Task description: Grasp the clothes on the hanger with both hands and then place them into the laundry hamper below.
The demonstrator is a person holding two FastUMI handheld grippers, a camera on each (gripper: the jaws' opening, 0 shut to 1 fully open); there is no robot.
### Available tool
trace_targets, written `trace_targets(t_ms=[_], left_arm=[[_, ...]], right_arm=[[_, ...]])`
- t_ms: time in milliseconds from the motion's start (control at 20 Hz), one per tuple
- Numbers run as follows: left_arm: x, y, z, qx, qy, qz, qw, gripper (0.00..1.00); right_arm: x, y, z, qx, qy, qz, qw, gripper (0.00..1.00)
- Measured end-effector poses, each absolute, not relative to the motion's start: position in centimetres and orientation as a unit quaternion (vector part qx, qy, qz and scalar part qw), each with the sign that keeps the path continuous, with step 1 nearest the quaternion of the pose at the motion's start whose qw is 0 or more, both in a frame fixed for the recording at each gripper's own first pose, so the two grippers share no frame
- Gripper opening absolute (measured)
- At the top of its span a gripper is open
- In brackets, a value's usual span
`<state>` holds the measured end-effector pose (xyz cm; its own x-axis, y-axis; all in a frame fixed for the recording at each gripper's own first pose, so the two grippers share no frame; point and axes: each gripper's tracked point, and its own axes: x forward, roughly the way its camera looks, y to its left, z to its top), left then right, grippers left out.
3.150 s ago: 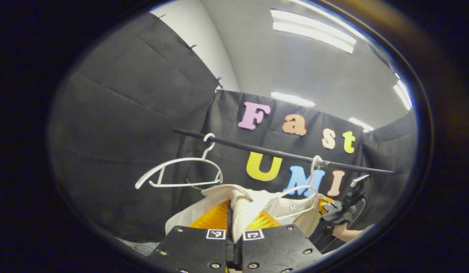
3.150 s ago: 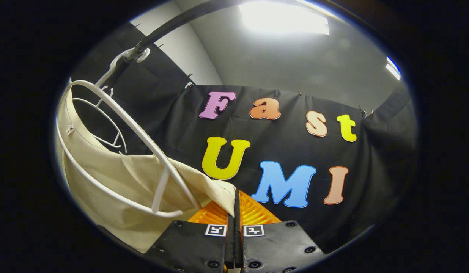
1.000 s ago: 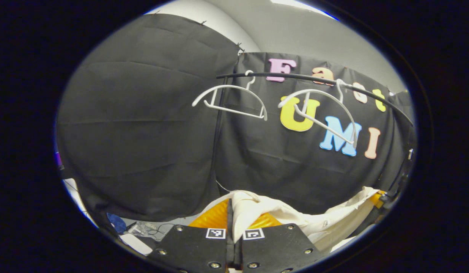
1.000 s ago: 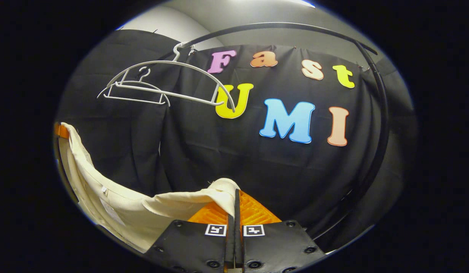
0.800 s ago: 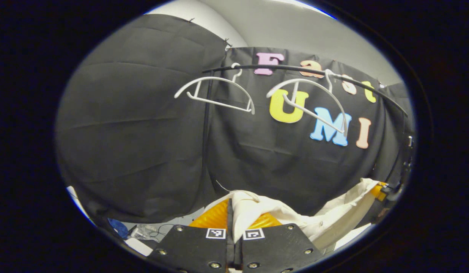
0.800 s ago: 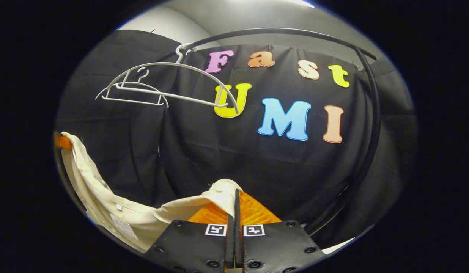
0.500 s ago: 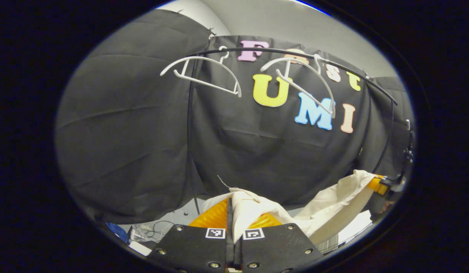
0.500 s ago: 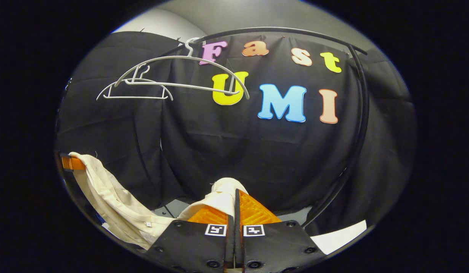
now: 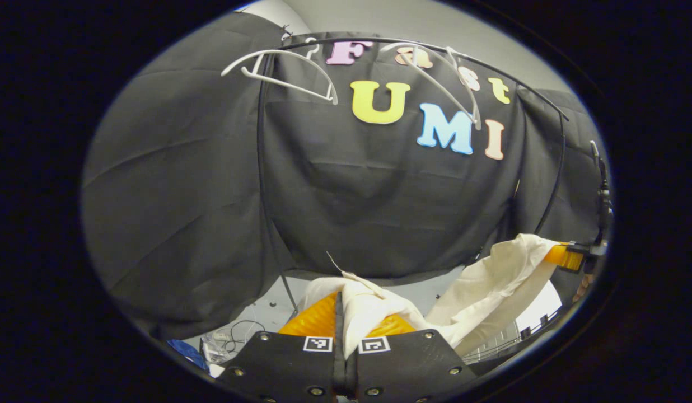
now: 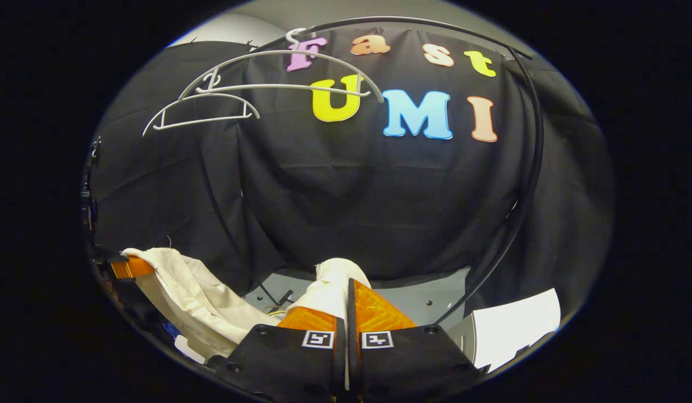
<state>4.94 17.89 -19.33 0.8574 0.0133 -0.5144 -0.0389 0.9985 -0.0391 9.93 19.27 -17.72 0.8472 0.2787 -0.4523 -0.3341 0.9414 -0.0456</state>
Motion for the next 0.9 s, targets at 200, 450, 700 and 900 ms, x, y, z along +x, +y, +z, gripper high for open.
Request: trace_targets(t_ms=[200,450,700,900], left_arm=[[4.4,18.0,-22.2,-0.016,0.296,0.009,0.955,0.02],[5.8,18.0,-24.1,-0.002,0.326,-0.014,0.945,0.01],[5.8,18.0,-26.0,0.008,0.347,-0.020,0.938,0.05],[6.7,18.4,-27.5,0.012,0.360,-0.027,0.933,0.01]], right_arm=[[8.8,21.7,-19.7,-0.063,0.262,0.175,0.947,0.04],[8.7,22.5,-21.5,-0.065,0.282,0.171,0.942,0.05],[8.7,22.0,-23.1,-0.039,0.313,0.151,0.937,0.06],[9.0,22.2,-24.7,-0.048,0.341,0.152,0.926,0.13]])
